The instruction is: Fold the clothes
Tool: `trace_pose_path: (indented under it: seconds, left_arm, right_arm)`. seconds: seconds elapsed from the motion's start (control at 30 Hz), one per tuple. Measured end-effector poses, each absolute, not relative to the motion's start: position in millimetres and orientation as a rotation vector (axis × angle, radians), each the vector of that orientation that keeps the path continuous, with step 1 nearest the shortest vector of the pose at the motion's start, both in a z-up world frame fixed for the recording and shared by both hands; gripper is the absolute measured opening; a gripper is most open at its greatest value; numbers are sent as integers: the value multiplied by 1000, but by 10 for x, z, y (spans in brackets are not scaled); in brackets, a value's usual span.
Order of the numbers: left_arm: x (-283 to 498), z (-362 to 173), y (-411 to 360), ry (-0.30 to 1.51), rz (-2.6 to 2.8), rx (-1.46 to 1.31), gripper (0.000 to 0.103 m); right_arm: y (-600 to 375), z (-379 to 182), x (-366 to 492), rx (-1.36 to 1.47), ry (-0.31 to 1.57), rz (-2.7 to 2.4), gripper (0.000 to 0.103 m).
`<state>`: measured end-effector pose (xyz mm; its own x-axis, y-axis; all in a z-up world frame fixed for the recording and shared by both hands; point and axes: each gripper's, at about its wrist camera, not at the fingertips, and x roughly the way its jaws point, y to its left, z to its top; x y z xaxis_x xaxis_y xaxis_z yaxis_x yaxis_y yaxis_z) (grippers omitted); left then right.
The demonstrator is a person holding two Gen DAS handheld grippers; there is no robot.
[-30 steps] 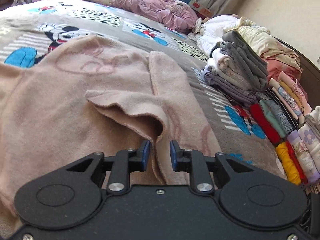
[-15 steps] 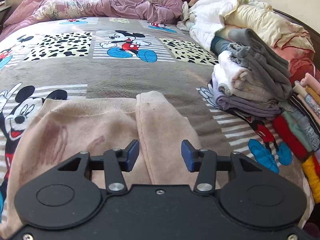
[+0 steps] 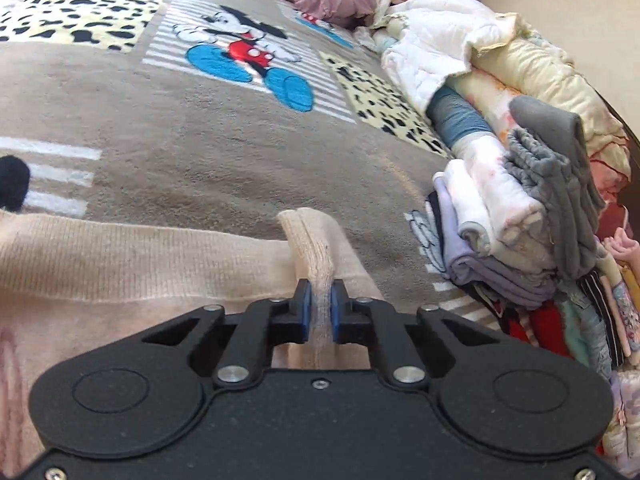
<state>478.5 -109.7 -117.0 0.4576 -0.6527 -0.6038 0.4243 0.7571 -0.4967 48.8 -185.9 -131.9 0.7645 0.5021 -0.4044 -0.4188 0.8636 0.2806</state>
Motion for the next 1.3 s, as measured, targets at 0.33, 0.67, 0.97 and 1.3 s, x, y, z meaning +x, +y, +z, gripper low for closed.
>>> trace_pose_path:
  seconds: [0.33, 0.67, 0.97, 1.3]
  left_arm:
    - [4649, -1362, -1142, 775, -489, -23, 7]
    - [4265, -1012, -1355, 738, -520, 134, 24]
    - [4219, -1329, -1721, 793, -501, 255, 45]
    - [2986, -526, -682, 679, -414, -12, 52]
  right_arm:
    - [-1795, -1313, 487, 137, 502, 489, 77]
    - [-1808, -1294, 504, 145, 512, 488, 77]
    - [-1782, -1295, 511, 132, 520, 494, 79]
    - [-1712, -1218, 375, 38, 500, 513, 80]
